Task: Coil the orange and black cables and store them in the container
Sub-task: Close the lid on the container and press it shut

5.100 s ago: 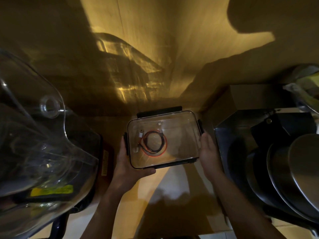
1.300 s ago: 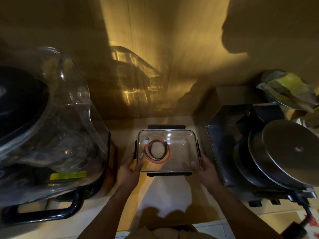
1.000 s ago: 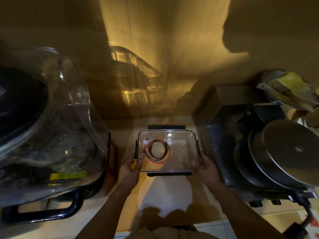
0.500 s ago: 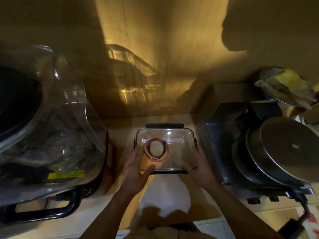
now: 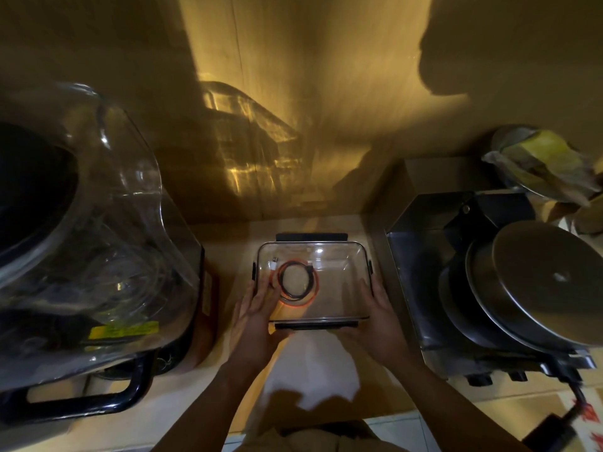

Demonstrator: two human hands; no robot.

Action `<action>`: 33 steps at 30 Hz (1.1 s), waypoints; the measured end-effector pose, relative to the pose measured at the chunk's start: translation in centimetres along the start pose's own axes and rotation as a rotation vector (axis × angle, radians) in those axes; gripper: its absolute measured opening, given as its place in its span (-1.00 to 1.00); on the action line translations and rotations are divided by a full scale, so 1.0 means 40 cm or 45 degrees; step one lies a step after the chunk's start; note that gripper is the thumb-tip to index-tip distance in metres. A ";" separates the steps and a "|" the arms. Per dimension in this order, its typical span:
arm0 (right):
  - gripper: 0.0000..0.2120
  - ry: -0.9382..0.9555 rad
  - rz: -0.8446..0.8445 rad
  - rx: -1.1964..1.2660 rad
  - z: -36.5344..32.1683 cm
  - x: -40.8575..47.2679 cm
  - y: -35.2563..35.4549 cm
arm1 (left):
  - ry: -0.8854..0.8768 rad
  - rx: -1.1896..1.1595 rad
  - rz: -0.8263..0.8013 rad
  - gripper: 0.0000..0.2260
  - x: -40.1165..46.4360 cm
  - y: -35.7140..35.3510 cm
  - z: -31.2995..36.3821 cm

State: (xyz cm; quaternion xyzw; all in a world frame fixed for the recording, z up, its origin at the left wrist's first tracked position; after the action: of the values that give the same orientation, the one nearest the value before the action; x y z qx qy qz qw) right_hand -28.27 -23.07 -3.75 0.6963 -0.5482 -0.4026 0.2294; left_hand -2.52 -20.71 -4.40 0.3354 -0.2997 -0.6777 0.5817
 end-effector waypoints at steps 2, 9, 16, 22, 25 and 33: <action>0.08 0.002 0.016 -0.032 -0.002 0.002 0.000 | 0.018 0.036 0.003 -0.21 0.001 -0.001 0.001; 0.06 -0.013 0.047 -0.111 -0.012 0.007 -0.002 | 0.075 0.173 -0.022 -0.16 0.003 -0.011 0.009; 0.18 0.143 -0.042 -0.166 -0.073 0.060 0.033 | 0.047 0.129 0.092 -0.16 0.090 0.037 0.054; 0.27 0.202 -0.209 -0.398 -0.138 0.210 0.046 | 0.045 0.364 -0.223 0.02 0.259 0.030 0.121; 0.37 0.230 -0.301 -0.491 -0.148 0.252 0.044 | 0.085 0.477 -0.329 0.17 0.300 0.026 0.108; 0.47 0.161 -0.392 -0.584 -0.149 0.286 0.041 | 0.094 0.494 -0.328 0.26 0.313 0.031 0.099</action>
State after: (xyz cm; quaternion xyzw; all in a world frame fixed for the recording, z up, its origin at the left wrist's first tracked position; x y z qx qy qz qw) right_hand -23.53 -35.12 -2.64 0.7249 -0.3153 -0.5021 0.3508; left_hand -6.20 -33.22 -2.36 0.5008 -0.3575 -0.6635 0.4256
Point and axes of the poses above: each hand's wrist, its own x-axis towards the middle knuckle, its own y-axis out of the back of the hand, z = x × y, the point moved 4 cm from there along x, towards the middle knuckle, and after that the axes turned 2 degrees about x, right-handed, at the moved point
